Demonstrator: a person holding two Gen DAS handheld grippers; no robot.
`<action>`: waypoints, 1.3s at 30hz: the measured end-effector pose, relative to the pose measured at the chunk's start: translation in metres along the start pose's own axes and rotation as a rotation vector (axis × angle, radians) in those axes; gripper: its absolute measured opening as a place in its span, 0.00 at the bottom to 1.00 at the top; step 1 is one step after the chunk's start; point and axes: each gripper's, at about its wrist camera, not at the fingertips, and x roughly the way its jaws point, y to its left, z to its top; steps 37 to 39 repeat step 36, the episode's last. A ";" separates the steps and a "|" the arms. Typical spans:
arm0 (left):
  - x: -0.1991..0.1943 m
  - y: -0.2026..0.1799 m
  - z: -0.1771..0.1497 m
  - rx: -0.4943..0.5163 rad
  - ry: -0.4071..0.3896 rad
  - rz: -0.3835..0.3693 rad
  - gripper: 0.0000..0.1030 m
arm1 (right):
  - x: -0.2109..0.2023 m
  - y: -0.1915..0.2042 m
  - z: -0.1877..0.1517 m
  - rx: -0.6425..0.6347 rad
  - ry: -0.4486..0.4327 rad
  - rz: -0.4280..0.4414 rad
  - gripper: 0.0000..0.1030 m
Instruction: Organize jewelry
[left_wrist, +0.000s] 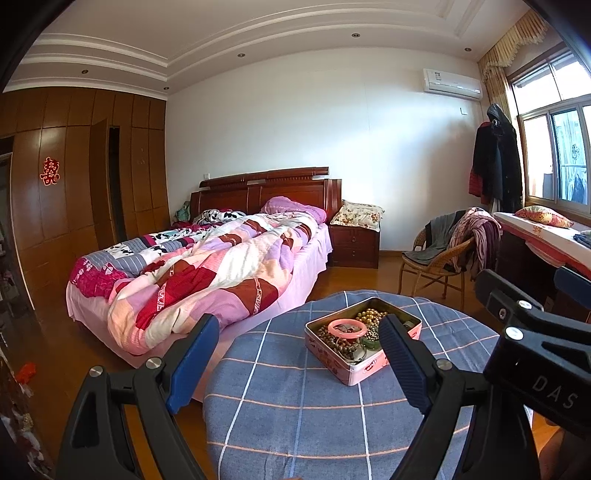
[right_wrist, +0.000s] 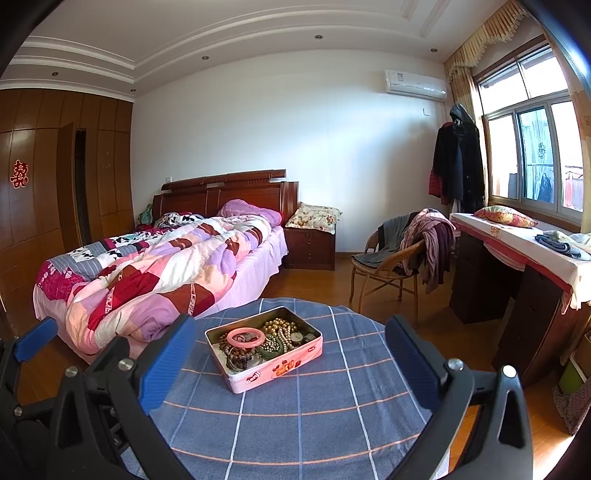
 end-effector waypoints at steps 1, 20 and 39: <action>0.000 0.000 0.000 0.002 -0.001 0.001 0.85 | 0.000 0.000 0.000 0.000 0.000 0.000 1.00; 0.003 0.001 0.001 -0.014 -0.011 0.028 0.91 | 0.001 0.000 -0.002 0.002 0.000 -0.012 1.00; 0.011 0.000 -0.005 -0.006 0.018 0.032 0.91 | 0.006 -0.004 -0.006 0.007 0.031 -0.018 1.00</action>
